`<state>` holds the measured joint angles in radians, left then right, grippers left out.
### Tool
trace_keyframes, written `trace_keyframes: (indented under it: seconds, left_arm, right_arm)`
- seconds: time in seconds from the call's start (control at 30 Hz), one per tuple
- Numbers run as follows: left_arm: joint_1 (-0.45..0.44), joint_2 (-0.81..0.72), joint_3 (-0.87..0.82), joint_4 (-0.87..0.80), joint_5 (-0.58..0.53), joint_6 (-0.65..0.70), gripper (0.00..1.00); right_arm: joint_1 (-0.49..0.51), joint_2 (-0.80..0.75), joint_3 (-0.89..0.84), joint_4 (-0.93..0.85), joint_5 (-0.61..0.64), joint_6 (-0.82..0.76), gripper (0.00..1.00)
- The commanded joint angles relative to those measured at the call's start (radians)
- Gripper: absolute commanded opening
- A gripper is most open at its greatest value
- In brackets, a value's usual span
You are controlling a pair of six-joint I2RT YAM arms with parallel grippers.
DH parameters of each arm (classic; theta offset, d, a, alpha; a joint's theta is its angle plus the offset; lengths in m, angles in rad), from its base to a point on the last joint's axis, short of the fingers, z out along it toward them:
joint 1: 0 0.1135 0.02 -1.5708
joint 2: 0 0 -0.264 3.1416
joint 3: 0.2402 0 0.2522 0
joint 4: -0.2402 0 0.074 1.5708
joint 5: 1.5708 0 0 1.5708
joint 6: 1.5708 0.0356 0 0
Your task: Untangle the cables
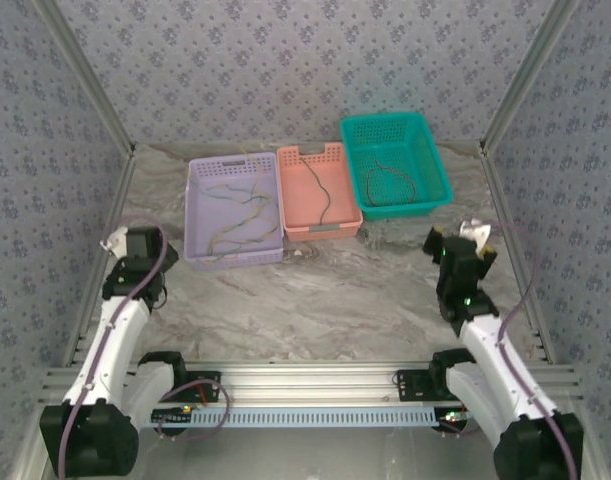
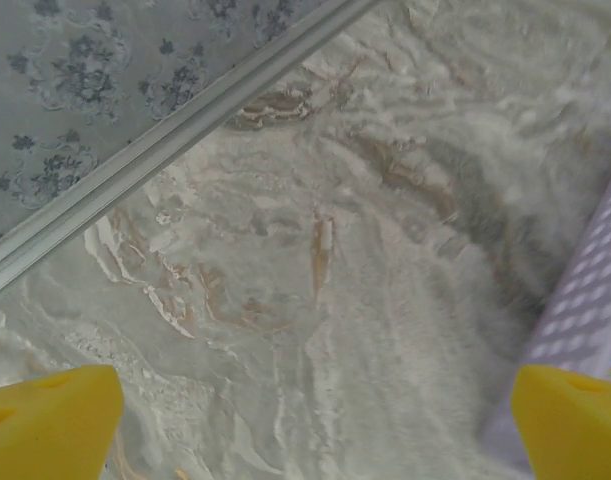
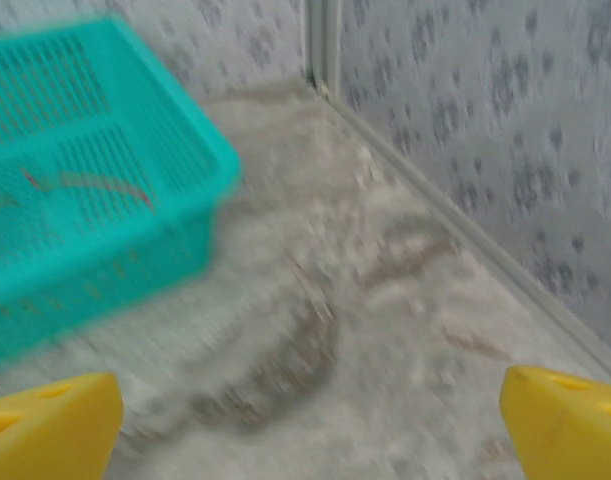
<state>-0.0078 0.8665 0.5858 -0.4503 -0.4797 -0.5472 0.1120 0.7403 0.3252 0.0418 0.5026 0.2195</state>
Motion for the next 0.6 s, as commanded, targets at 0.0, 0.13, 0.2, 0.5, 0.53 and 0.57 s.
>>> trace_keyframes:
  seconds: [0.0, 0.13, 0.2, 0.5, 0.53, 0.57]
  left_arm:
    - [-0.006, -0.013, -0.124, 0.357, 0.009, 0.253, 0.99]
    - [-0.006, 0.102, -0.279, 0.68, 0.066, 0.298, 0.99]
    - [-0.004, 0.182, -0.259, 0.728, 0.127, 0.318, 0.99]
    - [0.001, 0.461, -0.181, 1.04, 0.302, 0.415, 0.99]
    - [0.001, 0.486, -0.156, 1.03, 0.318, 0.431, 0.99]
    - [0.002, 0.502, -0.134, 1.007, 0.344, 0.45, 0.99]
  right_arm:
    - [-0.066, 0.021, -0.114, 0.265, -0.129, -0.142, 0.99]
    - [-0.119, 0.243, -0.062, 0.309, -0.244, -0.158, 0.99]
    - [-0.12, 0.328, -0.036, 0.365, -0.266, -0.152, 0.99]
    - [-0.167, 0.621, 0.015, 0.726, -0.399, -0.176, 0.99]
    - [-0.18, 0.671, 0.023, 0.758, -0.42, -0.169, 0.99]
    - [-0.181, 0.721, 0.031, 0.782, -0.452, -0.184, 0.99]
